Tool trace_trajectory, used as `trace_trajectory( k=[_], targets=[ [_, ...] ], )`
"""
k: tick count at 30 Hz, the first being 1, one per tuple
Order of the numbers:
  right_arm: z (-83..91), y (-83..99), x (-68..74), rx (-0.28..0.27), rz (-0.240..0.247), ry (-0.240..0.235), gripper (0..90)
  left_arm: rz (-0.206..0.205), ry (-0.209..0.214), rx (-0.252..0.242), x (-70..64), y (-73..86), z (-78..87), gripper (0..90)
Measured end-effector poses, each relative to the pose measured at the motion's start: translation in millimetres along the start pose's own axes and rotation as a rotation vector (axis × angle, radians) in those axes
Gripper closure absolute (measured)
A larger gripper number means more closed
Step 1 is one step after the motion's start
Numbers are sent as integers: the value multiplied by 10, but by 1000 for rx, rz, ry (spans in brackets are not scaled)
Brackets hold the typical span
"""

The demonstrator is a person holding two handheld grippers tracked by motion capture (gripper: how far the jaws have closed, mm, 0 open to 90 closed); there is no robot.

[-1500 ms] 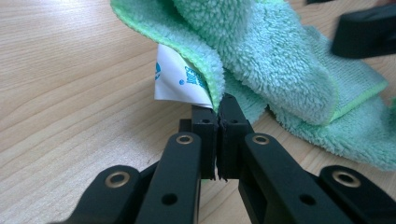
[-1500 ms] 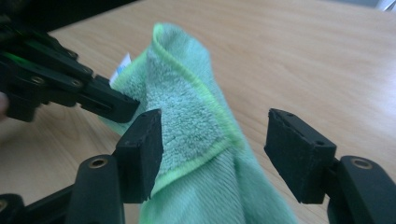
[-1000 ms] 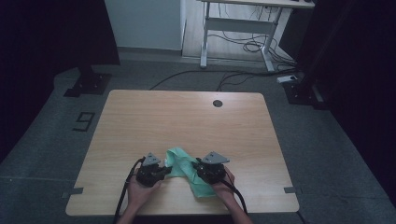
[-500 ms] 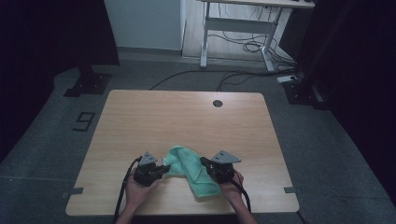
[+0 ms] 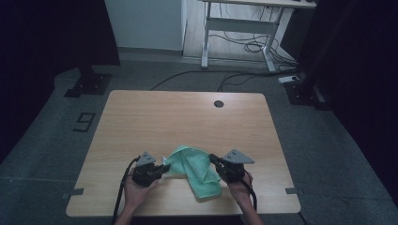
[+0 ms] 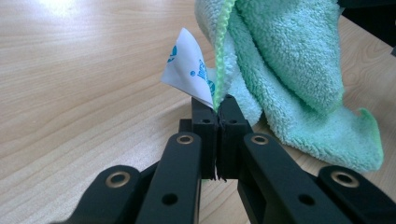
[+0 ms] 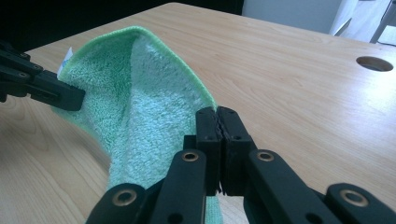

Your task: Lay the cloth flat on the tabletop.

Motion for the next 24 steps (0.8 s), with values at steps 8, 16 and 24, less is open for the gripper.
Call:
trace_trajectory(
  k=[8,16,24],
  targets=[
    [240,-130,-60,-66,-21,6,883,-45,30,-28,-145,-142,162,884],
    [546,-357,-39,-139,22,42,884,-97,68,-80,-344,-334,428,883],
    [634,-542,-131,-172,32,57,885,-104,56,-107,-366,-448,569,883]
  ],
)
Point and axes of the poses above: each handheld gripper's, and its own axes: z roughly backward along the jaws, y roughly out of its underside, x roughly to its left, the point moved 1 cm from there along -z, roughly forward along the jaws, and after that the axes turned 15 degrees about z, right-handed, at the moved point
